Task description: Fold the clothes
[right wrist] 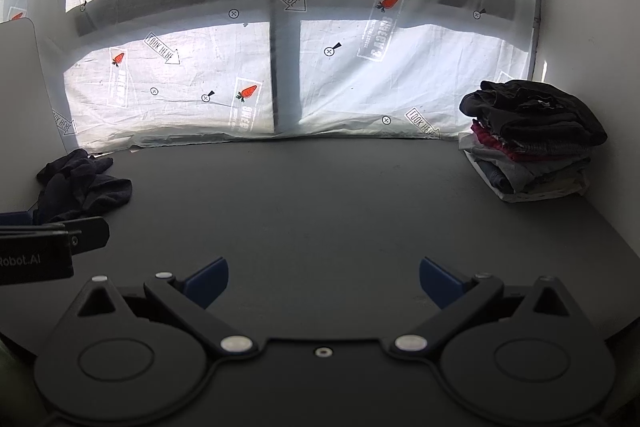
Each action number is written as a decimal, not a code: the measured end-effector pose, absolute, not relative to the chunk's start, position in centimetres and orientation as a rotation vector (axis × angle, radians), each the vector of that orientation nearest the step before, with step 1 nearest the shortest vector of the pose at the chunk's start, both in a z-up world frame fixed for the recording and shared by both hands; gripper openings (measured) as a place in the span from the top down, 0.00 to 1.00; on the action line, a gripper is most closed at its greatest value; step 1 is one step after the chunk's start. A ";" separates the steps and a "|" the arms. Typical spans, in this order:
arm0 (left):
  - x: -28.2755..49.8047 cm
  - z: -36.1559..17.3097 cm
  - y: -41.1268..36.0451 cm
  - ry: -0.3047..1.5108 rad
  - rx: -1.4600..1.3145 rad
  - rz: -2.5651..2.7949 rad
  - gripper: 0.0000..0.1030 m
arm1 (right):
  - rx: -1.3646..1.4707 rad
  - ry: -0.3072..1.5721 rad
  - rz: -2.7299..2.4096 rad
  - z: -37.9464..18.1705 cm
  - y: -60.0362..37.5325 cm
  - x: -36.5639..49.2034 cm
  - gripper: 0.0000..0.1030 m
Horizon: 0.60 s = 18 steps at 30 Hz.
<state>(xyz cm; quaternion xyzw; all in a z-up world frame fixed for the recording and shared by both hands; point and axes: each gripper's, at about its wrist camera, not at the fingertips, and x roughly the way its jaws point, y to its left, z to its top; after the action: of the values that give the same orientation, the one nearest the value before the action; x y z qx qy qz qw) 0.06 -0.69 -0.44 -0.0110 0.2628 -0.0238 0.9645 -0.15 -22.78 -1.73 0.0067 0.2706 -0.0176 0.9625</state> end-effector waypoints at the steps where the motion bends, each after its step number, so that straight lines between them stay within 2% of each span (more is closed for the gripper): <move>1: 0.2 -0.4 -0.8 0.532 -0.025 -0.045 0.00 | 0.014 0.546 -0.038 -1.7 -23.0 0.0 0.00; 11: 3.7 -1.4 -2.4 0.596 -0.041 -0.013 0.00 | 0.089 0.529 -0.048 -3.3 -26.2 2.7 0.00; 18: 7.9 -1.8 -2.3 0.678 -0.089 0.071 0.00 | 0.244 0.567 -0.040 -5.0 -29.4 8.5 0.00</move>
<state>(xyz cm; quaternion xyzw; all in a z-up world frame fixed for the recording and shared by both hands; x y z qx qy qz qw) 7.88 -2.35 -1.81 -0.0435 0.3326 0.0346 0.9414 8.49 -29.41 -4.98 0.1199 0.2792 -0.0195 0.9525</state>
